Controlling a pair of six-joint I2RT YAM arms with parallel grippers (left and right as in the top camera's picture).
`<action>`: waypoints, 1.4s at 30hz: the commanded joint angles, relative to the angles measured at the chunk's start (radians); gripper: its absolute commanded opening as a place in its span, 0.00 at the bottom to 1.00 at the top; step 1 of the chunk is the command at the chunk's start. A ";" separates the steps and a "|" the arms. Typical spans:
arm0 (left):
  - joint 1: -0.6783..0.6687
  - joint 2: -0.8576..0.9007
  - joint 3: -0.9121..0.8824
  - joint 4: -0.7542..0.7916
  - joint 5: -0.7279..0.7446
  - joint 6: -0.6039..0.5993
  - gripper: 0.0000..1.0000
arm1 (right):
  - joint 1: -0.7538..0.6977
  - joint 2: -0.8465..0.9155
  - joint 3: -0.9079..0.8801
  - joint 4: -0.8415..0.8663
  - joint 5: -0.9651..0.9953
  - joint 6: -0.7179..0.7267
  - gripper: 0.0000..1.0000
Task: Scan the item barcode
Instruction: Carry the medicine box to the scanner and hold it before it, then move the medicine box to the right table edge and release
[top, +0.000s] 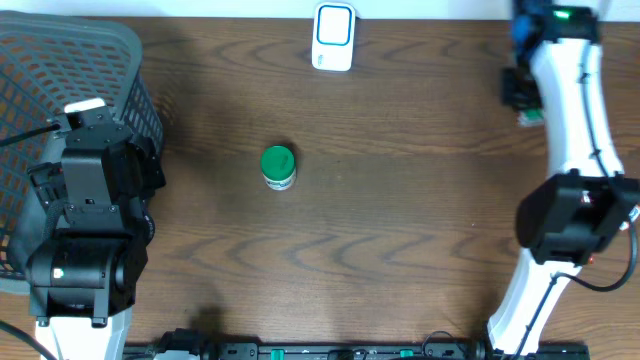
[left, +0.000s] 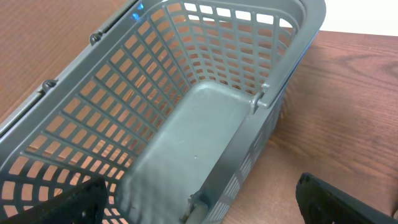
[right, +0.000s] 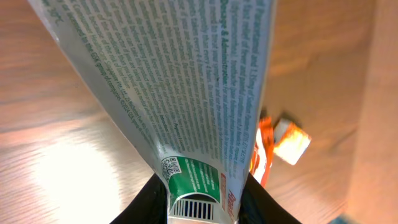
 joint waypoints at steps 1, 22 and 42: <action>0.006 -0.003 -0.005 0.001 -0.008 -0.005 0.96 | -0.156 0.012 -0.130 0.026 -0.064 0.066 0.16; 0.006 -0.003 -0.005 0.000 -0.008 -0.005 0.96 | -0.521 -0.100 -0.291 0.160 -0.611 0.026 0.93; 0.006 -0.003 -0.005 0.000 -0.008 -0.005 0.96 | 0.451 -0.176 -0.308 0.369 -0.792 0.936 0.91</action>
